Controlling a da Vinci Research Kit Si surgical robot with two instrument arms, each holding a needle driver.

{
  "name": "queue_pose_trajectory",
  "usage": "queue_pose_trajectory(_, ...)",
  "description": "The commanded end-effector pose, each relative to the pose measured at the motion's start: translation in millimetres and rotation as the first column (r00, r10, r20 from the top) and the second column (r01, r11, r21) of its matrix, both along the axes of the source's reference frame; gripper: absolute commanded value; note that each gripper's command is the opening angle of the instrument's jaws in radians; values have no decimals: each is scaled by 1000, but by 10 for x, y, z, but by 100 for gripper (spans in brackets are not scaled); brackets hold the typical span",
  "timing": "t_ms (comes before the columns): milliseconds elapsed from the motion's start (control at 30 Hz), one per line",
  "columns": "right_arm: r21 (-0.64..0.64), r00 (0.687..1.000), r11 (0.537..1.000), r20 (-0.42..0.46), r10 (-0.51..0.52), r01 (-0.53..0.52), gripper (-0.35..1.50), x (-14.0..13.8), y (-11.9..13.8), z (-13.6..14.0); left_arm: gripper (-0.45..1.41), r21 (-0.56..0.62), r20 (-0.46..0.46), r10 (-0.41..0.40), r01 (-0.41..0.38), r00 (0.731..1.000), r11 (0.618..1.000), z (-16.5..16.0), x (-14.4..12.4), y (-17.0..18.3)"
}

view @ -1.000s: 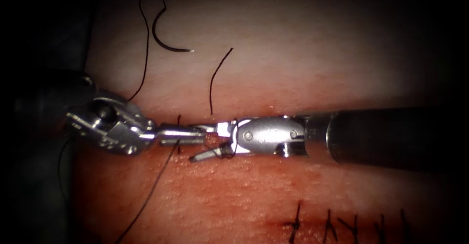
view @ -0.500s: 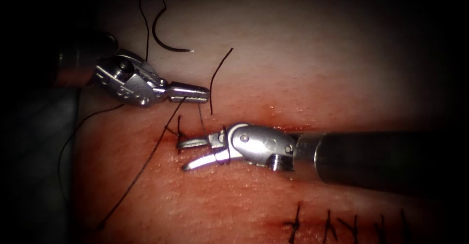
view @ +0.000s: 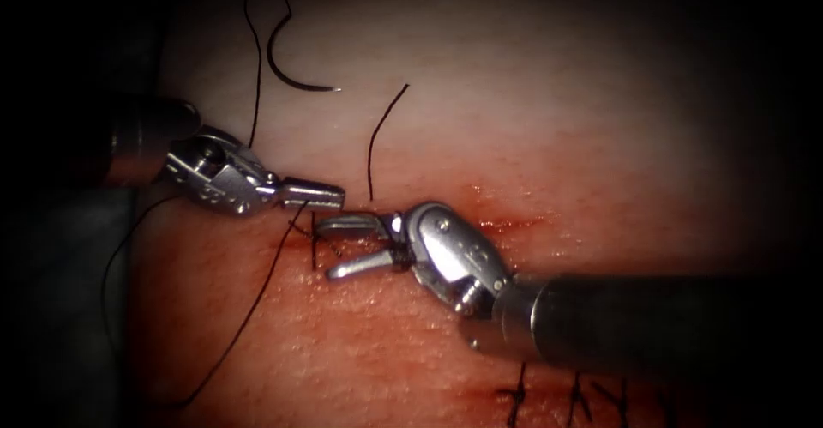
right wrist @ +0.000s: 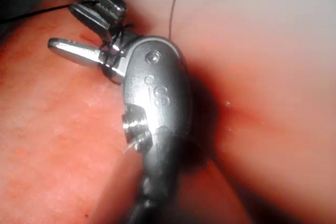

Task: Wound Closure
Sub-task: With the left tool wrap the suture twice counter-clockwise around the right gripper, then grab the short suture end.

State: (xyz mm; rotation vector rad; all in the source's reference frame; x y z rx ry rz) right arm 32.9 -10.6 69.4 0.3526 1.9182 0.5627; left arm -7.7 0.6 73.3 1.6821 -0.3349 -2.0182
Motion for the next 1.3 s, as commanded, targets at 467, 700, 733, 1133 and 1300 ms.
queue_pose_trajectory(467,188,925,934,292,243,-305,81,0,12,-8,-45,-25,-38,-28,28,999,999,1,-29,-44)
queue_pose_trajectory(700,292,880,873,398,260,-390,73,-4,5,-4,-45,-21,-40,-34,33,999,999,-10,-36,-45)
queue_pose_trajectory(733,326,872,849,410,269,-415,73,-6,5,-1,-45,-20,-43,-34,33,998,999,-10,-39,-45)
queue_pose_trajectory(1133,439,814,714,482,325,-545,88,-26,13,8,-45,13,-28,-77,78,997,997,-15,-49,-18)
queue_pose_trajectory(1300,464,804,686,503,317,-561,89,-32,19,13,-45,27,-24,-86,87,996,996,-19,-50,-3)
